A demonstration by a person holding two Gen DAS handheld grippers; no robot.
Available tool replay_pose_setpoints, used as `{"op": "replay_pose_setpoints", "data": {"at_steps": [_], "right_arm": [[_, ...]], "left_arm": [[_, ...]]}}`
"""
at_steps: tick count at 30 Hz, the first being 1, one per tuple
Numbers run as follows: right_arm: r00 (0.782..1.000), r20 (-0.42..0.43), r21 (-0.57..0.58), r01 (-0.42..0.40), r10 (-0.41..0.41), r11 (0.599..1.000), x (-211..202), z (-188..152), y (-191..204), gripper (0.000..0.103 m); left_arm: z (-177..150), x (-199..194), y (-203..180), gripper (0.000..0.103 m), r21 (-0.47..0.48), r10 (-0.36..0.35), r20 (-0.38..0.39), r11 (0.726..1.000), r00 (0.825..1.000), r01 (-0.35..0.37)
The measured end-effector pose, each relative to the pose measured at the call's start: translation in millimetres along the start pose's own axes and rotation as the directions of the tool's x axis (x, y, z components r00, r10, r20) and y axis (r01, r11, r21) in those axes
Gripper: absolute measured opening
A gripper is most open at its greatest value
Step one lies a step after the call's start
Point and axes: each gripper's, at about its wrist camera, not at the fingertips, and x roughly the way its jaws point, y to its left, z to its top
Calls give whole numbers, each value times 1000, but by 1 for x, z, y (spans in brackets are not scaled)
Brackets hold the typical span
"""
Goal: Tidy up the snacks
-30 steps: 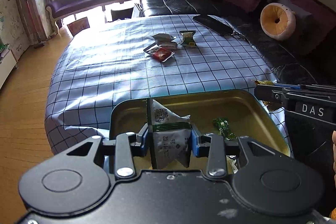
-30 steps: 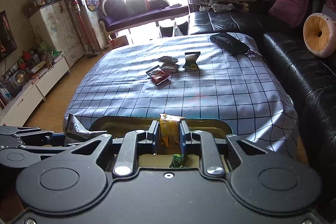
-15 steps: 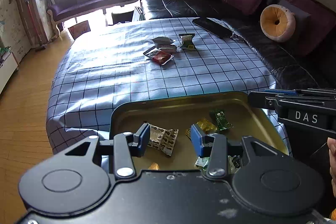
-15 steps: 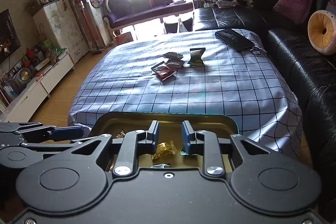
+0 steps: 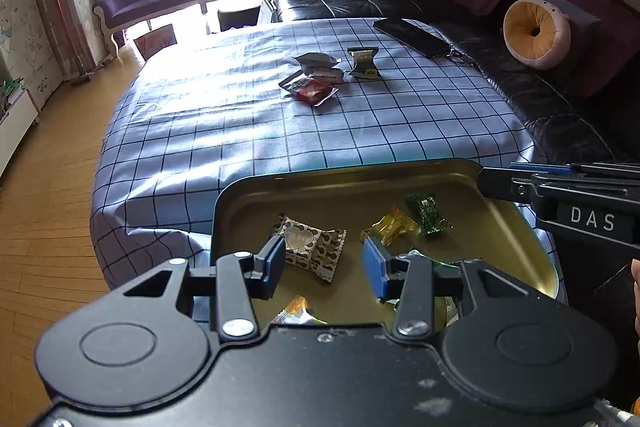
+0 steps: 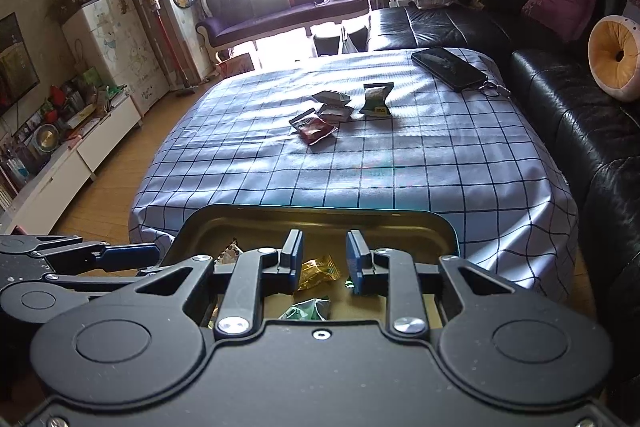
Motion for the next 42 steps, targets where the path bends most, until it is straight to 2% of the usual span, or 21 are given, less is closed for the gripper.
{"op": "replay_pose_setpoints", "data": {"at_steps": [19, 42], "right_arm": [[999, -51, -1, -6, 6, 1000, 9, -4, 2, 36], [988, -156, 16, -4, 7, 1000, 35, -13, -2, 36]], "left_arm": [[-4, 10, -3, 44, 3, 4, -35, 1000, 999, -4], [-7, 43, -4, 44, 10, 2, -147, 1000, 989, -1]]}}
